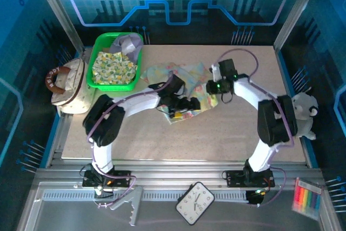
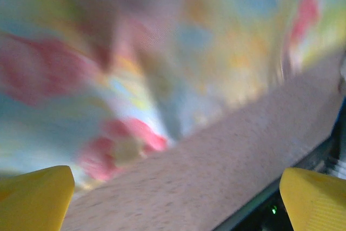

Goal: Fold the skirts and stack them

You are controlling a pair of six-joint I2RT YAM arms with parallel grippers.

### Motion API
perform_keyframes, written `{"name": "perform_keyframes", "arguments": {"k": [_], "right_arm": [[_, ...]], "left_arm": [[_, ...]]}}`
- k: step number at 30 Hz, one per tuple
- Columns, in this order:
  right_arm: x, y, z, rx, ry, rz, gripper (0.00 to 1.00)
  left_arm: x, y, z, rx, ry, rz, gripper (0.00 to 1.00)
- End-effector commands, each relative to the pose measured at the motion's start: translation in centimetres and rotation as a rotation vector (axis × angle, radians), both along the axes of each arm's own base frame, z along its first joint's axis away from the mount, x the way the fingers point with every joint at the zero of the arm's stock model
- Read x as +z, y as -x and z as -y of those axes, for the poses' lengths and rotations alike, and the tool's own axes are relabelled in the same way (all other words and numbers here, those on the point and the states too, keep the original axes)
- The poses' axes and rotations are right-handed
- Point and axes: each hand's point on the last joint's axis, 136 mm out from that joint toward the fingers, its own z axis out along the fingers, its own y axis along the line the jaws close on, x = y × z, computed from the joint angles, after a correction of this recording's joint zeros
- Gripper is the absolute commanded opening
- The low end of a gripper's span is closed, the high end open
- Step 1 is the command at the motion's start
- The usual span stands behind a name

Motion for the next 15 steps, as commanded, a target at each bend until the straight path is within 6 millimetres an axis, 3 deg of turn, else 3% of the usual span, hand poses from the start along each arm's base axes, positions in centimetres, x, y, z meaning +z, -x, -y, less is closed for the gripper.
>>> {"name": "perform_keyframes", "arguments": {"k": [1,2,4,6,8,10,13,15], "right_arm": [[1.0,-3.2,-0.3,0.193,0.116,0.077,0.17],[1.3,-4.0,0.0,0.179,0.147,0.087,0.24],[2.2,-4.7,1.5,0.088,0.210,0.090,0.48],[3.2,-3.8,3.2,-0.048,0.229,0.076,0.60],[3.6,-1.0,4.5,-0.180,0.192,0.037,0.82],[3.4,2.3,4.7,-0.288,0.086,-0.028,0.89],[1.9,7.0,1.9,-0.384,-0.228,-0.166,1.00],[0.9,8.8,-0.9,-0.390,-0.398,-0.209,1.00]], "left_arm": [[2.6,0.2,4.4,-0.139,0.141,0.033,0.99],[3.5,0.1,5.4,-0.160,0.169,0.052,0.99],[5.7,-0.2,5.8,-0.179,0.185,0.118,0.99],[8.2,-1.2,4.3,-0.132,0.170,0.225,0.99],[9.9,-2.8,0.9,-0.014,0.136,0.299,0.99],[9.9,-4.3,-3.5,0.140,0.085,0.294,0.99],[7.9,-6.0,-10.1,0.338,-0.015,0.232,0.99],[7.2,-6.5,-13.1,0.412,-0.080,0.223,0.99]]}}
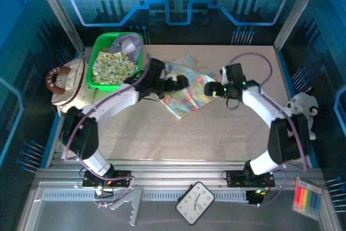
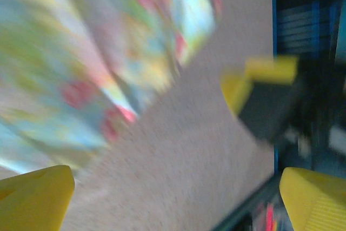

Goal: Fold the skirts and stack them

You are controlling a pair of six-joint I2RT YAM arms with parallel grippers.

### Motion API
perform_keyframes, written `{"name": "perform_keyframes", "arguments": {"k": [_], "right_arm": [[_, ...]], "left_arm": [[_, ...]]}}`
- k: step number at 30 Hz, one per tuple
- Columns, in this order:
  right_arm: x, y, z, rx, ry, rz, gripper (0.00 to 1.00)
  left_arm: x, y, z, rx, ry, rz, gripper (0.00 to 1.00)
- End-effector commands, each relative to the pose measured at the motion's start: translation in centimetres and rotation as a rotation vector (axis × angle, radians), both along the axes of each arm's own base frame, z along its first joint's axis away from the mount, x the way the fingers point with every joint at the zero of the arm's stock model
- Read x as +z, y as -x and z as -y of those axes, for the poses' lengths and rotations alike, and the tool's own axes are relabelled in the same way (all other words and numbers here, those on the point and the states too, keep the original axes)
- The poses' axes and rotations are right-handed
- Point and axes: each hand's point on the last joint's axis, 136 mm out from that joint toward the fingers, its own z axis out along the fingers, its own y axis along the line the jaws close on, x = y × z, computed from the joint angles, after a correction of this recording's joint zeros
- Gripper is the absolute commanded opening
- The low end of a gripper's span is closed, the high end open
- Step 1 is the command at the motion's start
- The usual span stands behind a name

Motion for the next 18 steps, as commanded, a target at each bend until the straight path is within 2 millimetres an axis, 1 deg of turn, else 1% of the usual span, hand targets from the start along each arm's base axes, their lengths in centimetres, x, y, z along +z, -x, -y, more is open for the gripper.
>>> {"name": "perform_keyframes", "arguments": {"k": [1,2,3,4,6,7,9,10,13,16,18], "right_arm": [[-1.9,3.0,-4.6,-0.086,-0.326,-0.107,1.00],[-2.1,3.3,-5.6,-0.035,-0.301,-0.072,0.99],[-2.3,3.4,-6.1,0.018,-0.241,-0.042,0.97],[-2.8,3.5,-6.3,0.088,-0.129,-0.021,0.92],[-3.6,3.1,-5.6,0.171,0.111,-0.035,0.79],[-3.9,3.0,-5.6,0.230,0.197,-0.049,0.74],[-4.9,2.8,-5.8,0.333,0.331,-0.074,0.69],[-5.4,2.7,-6.1,0.377,0.372,-0.091,0.67],[-6.3,2.0,-6.5,0.436,0.479,-0.125,0.61],[-6.4,1.1,-7.4,0.480,0.521,-0.136,0.54],[-7.0,0.7,-7.3,0.495,0.553,-0.157,0.48]], "left_arm": [[-3.5,-0.5,-6.0,0.192,-0.138,-0.093,0.99],[-3.4,-0.5,-6.9,0.213,-0.151,-0.096,0.99],[-3.3,-0.5,-7.5,0.229,-0.160,-0.094,0.99],[-3.3,-0.4,-8.1,0.242,-0.168,-0.092,0.99],[-3.4,0.0,-9.0,0.269,-0.164,-0.099,0.99],[-3.6,0.2,-9.3,0.278,-0.154,-0.107,0.99],[-3.9,0.8,-9.8,0.291,-0.150,-0.118,0.99],[-4.3,1.0,-10.1,0.301,-0.154,-0.128,0.99],[-4.7,1.5,-10.7,0.329,-0.149,-0.147,0.99],[-4.8,1.6,-11.2,0.355,-0.143,-0.153,0.99],[-5.0,1.6,-11.4,0.370,-0.144,-0.157,0.99]]}}
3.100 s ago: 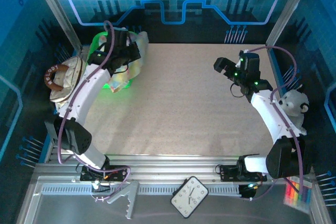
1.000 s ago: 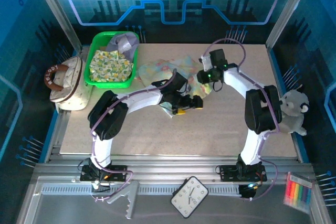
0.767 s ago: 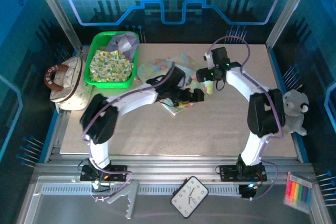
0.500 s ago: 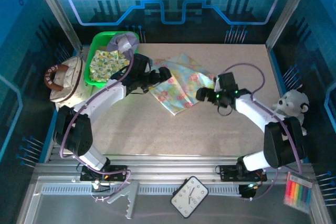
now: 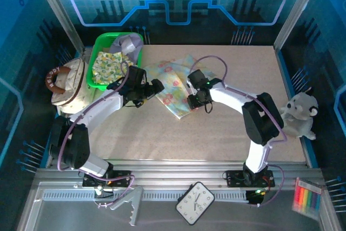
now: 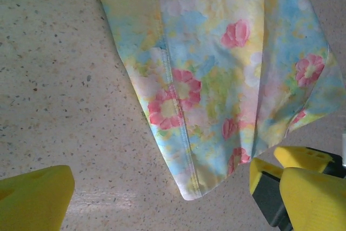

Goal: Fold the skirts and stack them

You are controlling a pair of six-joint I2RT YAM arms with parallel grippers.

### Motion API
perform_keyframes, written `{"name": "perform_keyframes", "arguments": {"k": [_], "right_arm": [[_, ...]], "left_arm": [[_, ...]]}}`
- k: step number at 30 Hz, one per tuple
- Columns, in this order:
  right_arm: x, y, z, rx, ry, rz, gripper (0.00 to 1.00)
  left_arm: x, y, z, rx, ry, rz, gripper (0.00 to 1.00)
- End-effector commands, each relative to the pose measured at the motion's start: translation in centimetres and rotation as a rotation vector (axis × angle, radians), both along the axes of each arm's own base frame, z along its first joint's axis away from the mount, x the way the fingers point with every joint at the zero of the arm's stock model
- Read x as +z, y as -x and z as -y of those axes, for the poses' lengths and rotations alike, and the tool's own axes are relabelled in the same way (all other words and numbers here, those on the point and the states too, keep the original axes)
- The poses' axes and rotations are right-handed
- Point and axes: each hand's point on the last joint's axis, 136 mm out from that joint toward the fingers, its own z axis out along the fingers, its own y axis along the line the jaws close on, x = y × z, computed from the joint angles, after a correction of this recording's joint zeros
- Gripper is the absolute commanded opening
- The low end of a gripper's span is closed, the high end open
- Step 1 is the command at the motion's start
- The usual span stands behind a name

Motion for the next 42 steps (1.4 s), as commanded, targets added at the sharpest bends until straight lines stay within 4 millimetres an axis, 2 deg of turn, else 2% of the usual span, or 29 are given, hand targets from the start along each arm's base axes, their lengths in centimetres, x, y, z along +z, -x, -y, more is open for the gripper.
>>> {"name": "perform_keyframes", "arguments": {"k": [1,8,15,18,21,24,29,33,36,39,42], "right_arm": [[-1.2,0.5,1.4,0.066,0.146,-0.060,0.44],[-2.3,0.9,0.6,0.094,0.157,-0.109,0.42],[-3.7,0.5,0.7,0.034,0.166,-0.124,0.37],[-4.7,0.7,0.9,0.001,0.179,-0.142,0.31],[-4.8,0.9,1.5,-0.031,0.192,-0.126,0.16],[-2.5,0.8,2.0,-0.034,0.178,-0.066,0.00],[3.5,1.6,3.4,0.088,0.158,0.041,0.00],[7.5,4.5,2.1,0.336,0.069,0.077,0.00],[8.4,7.0,2.4,0.412,0.070,0.021,0.00],[8.0,9.6,2.7,0.497,0.112,-0.054,0.00],[7.5,11.3,3.2,0.558,0.172,-0.119,0.00]], "left_arm": [[0.0,0.4,-1.2,0.059,-0.004,-0.011,0.99],[-0.9,0.8,-1.7,0.074,-0.011,-0.034,0.99],[-1.8,1.4,-1.8,0.072,-0.009,-0.057,0.99],[-2.1,1.5,-1.8,0.073,-0.011,-0.062,0.99],[-1.8,1.3,-1.6,0.063,-0.006,-0.050,0.99],[-0.9,0.9,-1.3,0.019,-0.015,-0.018,0.99],[1.4,-0.9,-1.2,-0.038,-0.087,0.039,0.99],[2.9,-3.1,0.2,-0.072,-0.061,0.062,0.99],[3.1,-4.4,1.5,-0.082,-0.056,0.057,0.99],[2.5,-5.5,2.7,-0.087,-0.049,0.028,0.99],[1.3,-6.9,3.9,-0.094,-0.068,-0.006,0.99]]}}
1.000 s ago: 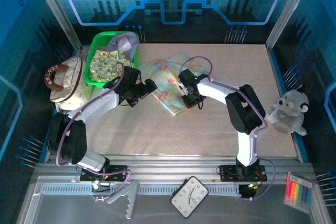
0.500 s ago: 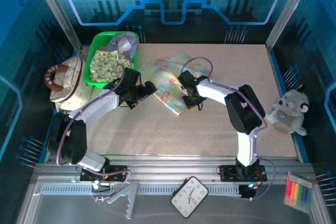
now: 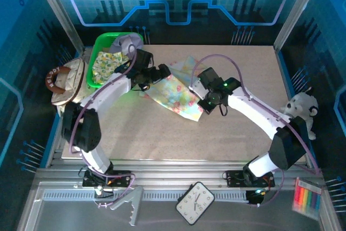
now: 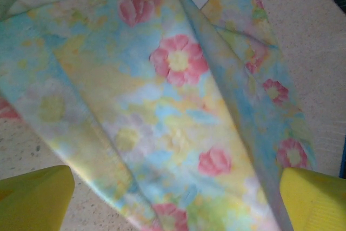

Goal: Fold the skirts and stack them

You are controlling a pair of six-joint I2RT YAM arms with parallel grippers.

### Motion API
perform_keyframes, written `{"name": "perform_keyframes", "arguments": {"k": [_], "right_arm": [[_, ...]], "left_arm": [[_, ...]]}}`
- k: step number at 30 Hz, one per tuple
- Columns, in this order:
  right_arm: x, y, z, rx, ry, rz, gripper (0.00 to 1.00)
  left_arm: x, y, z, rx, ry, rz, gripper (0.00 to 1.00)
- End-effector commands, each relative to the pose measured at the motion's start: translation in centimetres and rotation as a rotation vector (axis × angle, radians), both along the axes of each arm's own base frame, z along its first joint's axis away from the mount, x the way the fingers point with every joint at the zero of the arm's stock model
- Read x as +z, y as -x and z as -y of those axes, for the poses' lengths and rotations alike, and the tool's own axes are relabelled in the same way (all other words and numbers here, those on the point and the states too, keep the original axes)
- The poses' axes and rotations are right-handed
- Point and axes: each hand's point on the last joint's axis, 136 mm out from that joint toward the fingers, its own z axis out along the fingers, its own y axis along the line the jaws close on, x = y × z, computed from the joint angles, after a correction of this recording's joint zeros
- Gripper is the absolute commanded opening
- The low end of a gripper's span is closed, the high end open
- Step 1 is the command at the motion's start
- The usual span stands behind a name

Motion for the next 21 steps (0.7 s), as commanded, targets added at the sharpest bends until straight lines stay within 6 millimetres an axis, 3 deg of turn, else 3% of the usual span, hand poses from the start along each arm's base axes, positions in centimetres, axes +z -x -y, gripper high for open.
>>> {"name": "perform_keyframes", "arguments": {"k": [1,7,12,21], "right_arm": [[-1.5,3.9,0.9,0.130,0.113,-0.141,0.00],[-1.4,3.4,-0.5,0.179,0.091,-0.092,0.00],[-1.6,3.1,-1.1,0.198,0.072,-0.079,0.00],[-1.7,2.7,-1.3,0.209,0.075,-0.073,0.00]], "left_arm": [[-2.1,-0.5,1.2,-0.018,-0.043,-0.075,0.99],[-6.5,-3.9,0.8,0.069,-0.133,-0.158,0.90],[-8.0,-6.4,1.6,0.092,-0.139,-0.187,0.79],[-10.1,-6.7,2.1,0.128,-0.090,-0.235,0.64]]}}
